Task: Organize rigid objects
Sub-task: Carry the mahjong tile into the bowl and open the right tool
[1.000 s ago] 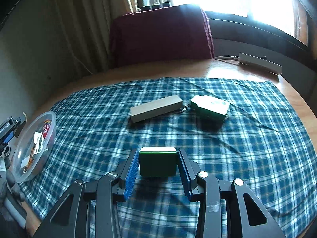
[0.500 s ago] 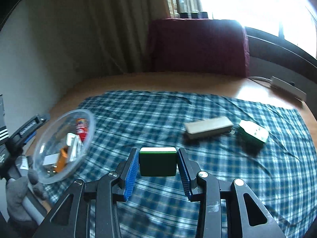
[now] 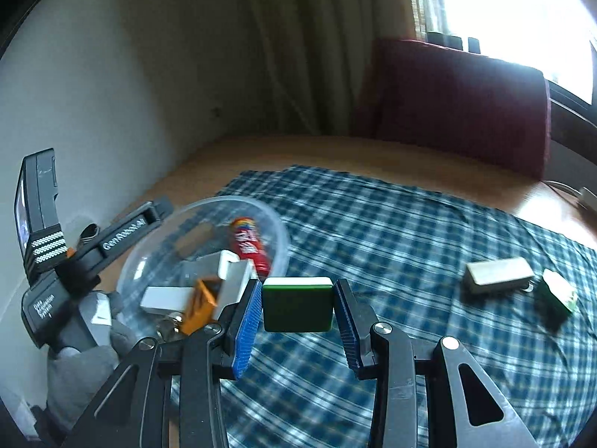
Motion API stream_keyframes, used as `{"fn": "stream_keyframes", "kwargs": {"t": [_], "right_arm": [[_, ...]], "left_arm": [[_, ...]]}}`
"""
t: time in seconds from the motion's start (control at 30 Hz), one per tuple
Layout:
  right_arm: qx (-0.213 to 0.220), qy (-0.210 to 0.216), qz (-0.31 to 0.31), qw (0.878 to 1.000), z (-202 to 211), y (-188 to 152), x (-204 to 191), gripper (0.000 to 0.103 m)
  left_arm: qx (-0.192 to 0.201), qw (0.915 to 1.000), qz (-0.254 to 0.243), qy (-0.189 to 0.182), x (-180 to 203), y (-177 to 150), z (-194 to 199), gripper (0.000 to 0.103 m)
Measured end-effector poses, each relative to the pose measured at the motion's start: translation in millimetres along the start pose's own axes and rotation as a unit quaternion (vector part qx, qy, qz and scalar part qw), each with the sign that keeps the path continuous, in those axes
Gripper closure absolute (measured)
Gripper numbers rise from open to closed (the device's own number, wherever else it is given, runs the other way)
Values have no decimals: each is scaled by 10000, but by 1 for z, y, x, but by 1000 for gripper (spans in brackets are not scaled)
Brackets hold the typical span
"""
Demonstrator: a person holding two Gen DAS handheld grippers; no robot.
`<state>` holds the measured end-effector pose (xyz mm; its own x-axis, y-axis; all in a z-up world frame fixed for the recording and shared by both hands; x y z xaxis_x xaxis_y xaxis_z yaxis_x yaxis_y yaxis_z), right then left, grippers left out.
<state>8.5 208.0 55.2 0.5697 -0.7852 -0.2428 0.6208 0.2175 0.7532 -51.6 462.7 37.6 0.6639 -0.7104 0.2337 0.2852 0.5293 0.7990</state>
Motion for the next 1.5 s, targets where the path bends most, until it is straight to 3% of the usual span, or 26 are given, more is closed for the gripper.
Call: {"fn": "stream_keyframes", "kwargs": {"t": [0.6, 0.77, 0.97, 1.5], "right_arm": [[-234, 543, 356, 9976, -51, 12, -44, 61], [-226, 722, 508, 9958, -58, 11, -51, 61], [-100, 661, 566, 9962, -50, 10, -50, 58], [-133, 295, -90, 9994, -43, -3, -7, 48]], "left_arm": [[-19, 9998, 183, 113, -8, 0, -2, 19], [9, 9995, 221, 215, -10, 0, -2, 14], [10, 9995, 188, 258, -10, -1, -2, 14], [0, 9996, 48, 270, -7, -2, -3, 14]]}}
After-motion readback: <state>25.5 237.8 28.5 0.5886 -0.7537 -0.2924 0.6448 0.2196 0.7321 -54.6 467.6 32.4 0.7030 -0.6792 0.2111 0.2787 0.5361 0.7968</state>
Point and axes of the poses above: each gripper's, at about its wrist camera, not at the fingertips, and z roughly against the way its jaws point, x to its right, y to its top, the point moved 3 cm from there along -z, roughly the way its jaws point, and after that the axes turned 7 degrees about y, right-handed, at the moved point
